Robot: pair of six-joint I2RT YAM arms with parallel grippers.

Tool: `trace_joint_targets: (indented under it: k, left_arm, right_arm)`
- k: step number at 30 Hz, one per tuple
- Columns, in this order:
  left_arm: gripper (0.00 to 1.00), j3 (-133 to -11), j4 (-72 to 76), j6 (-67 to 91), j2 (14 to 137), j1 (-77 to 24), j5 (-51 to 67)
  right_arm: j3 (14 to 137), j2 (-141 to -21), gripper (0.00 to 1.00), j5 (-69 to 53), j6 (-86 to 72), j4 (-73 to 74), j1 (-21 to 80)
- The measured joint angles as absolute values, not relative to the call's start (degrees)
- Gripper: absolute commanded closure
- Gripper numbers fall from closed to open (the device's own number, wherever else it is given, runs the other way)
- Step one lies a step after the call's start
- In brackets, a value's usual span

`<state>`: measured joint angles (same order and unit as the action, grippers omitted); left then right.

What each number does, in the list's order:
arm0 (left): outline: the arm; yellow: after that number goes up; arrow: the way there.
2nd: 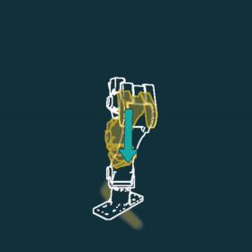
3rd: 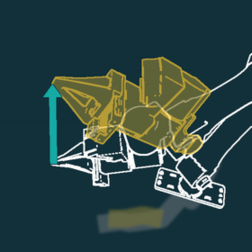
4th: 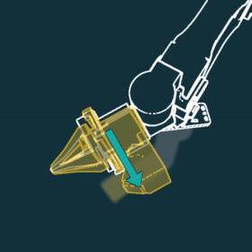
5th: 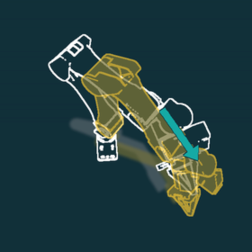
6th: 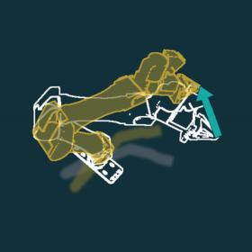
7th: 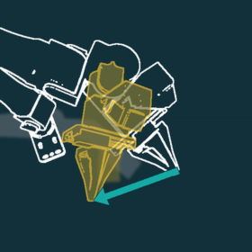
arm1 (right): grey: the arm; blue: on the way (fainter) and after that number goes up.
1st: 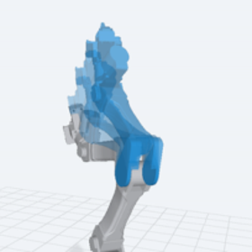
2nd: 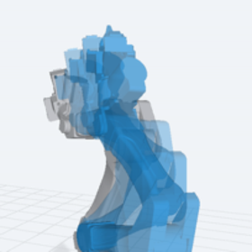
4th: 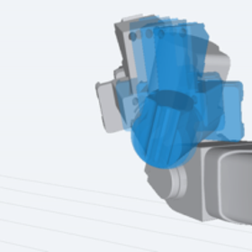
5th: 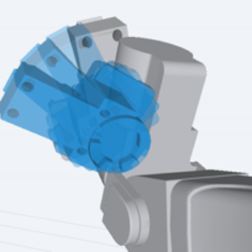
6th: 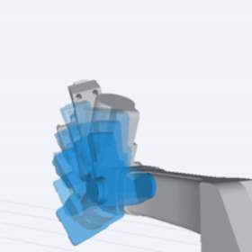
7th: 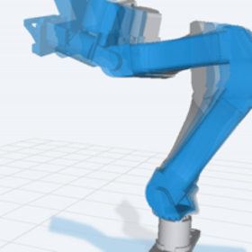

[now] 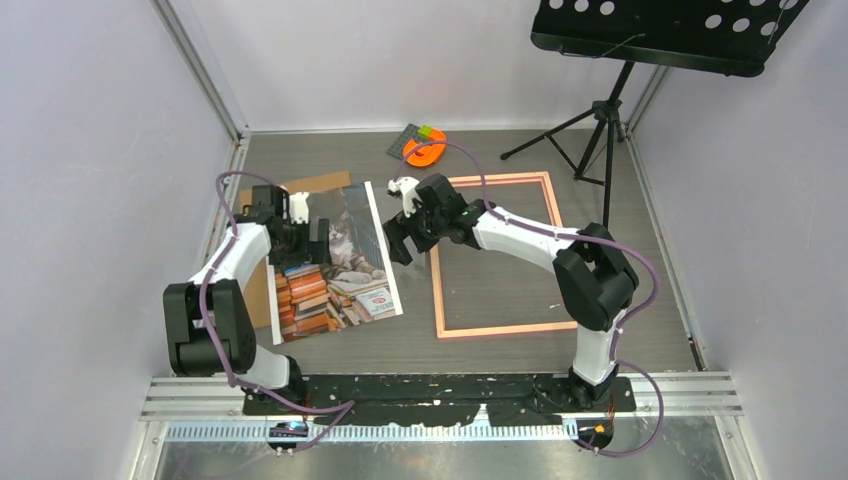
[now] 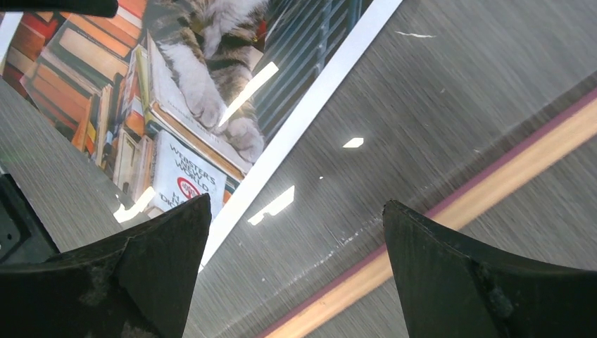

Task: Put the photo into the frame

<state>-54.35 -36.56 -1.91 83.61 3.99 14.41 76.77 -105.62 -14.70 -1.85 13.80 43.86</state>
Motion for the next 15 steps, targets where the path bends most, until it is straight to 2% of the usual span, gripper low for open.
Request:
trace_joint_targets:
  k: [15]
  left_arm:
    - [0.01, -54.5, -37.0, -1.1, 86.6, 5.1, 15.8]
  right_arm:
    - [79.3, -112.6, 0.00, -15.4, -9.4, 14.8, 44.4]
